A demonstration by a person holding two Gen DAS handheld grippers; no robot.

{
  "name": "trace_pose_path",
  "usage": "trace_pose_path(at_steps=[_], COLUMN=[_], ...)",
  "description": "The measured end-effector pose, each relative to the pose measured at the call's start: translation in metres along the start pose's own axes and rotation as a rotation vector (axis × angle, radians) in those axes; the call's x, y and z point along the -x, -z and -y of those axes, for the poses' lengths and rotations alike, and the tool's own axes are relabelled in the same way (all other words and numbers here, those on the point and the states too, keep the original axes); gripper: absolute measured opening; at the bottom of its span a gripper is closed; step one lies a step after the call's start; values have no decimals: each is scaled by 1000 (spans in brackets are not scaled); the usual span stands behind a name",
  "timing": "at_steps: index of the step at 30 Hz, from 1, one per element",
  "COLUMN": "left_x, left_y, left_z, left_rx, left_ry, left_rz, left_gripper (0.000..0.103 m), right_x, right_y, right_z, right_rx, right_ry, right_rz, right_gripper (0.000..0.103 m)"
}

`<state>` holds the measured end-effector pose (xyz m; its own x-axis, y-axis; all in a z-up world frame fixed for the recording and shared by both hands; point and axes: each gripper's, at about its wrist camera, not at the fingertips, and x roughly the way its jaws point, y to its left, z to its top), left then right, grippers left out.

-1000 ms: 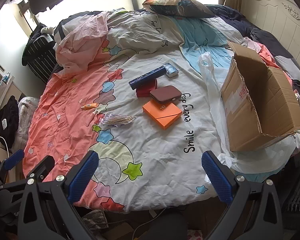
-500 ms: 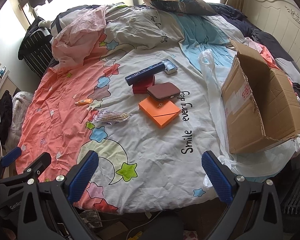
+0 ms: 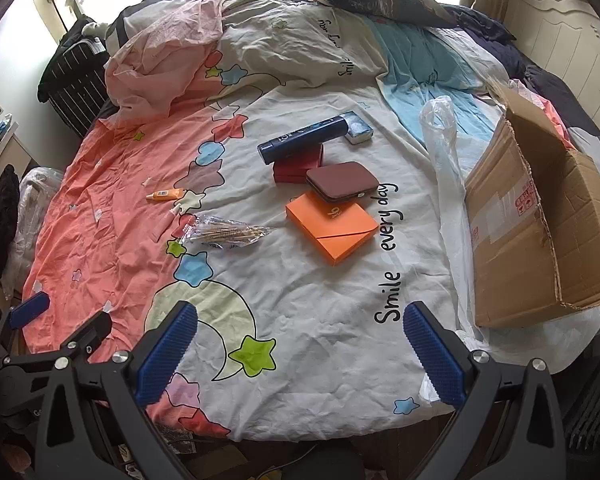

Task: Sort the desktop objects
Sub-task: 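Move both tools toward the items on the duvet, then grasp the pink tube with the left tool while the right tool approaches the cotton swab bag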

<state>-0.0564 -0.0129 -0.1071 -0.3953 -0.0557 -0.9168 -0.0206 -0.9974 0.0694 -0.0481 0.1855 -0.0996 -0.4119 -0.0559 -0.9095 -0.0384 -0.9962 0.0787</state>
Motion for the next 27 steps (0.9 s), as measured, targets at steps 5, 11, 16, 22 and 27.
trace_pose_path(at_steps=[5, 11, 16, 22, 27], left_x=[-18, -44, -64, -83, -95], left_y=[-8, -21, -29, -36, -39], left_z=[-4, -7, -11, -20, -28], left_rx=[5, -4, -15, 2, 18], left_ry=[-4, -34, -30, -32, -33], left_rz=[-11, -14, -21, -28, -29], left_gripper=[103, 103, 103, 103, 103], right_x=[-15, -38, -55, -74, -84], right_y=[-6, -16, -25, -36, -42], right_z=[-5, -15, -31, -50, -66], right_rx=[23, 58, 122, 170, 213], right_ry=[-3, -17, -29, -43, -49], right_rz=[-12, -33, -37, -46, -45], right_gripper=[103, 103, 103, 103, 103])
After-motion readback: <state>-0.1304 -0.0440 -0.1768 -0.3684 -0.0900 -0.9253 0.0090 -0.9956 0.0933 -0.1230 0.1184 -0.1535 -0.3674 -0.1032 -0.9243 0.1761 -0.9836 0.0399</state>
